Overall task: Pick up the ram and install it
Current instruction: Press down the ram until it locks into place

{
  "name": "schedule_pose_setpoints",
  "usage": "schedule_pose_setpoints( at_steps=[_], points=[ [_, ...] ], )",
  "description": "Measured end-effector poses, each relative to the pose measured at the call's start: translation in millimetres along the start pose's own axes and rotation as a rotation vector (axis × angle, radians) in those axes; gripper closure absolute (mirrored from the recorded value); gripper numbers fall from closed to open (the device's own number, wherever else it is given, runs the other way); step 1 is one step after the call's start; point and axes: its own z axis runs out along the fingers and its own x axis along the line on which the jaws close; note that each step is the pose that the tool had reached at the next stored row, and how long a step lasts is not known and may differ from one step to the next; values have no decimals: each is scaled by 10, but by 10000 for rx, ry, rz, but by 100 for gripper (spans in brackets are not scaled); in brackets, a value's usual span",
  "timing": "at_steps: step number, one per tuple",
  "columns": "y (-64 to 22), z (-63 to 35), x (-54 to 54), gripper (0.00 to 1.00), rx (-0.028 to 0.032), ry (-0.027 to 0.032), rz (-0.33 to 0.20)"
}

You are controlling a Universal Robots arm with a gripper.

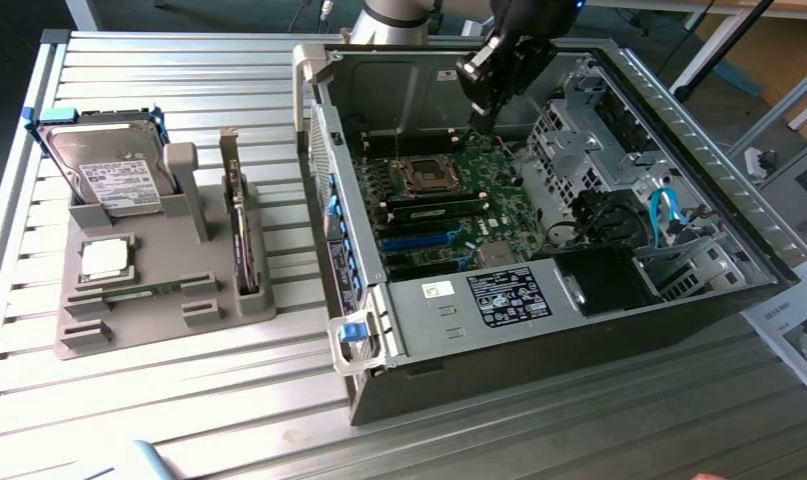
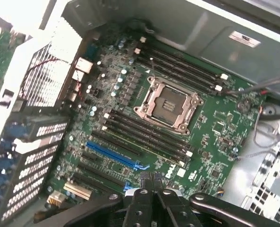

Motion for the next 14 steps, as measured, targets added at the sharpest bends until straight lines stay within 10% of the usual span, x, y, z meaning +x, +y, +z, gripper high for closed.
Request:
schedule_pose_setpoints(
  at_steps=[14],
  points=[
    [0, 0, 0, 89, -105, 55, 3389]
  ],
)
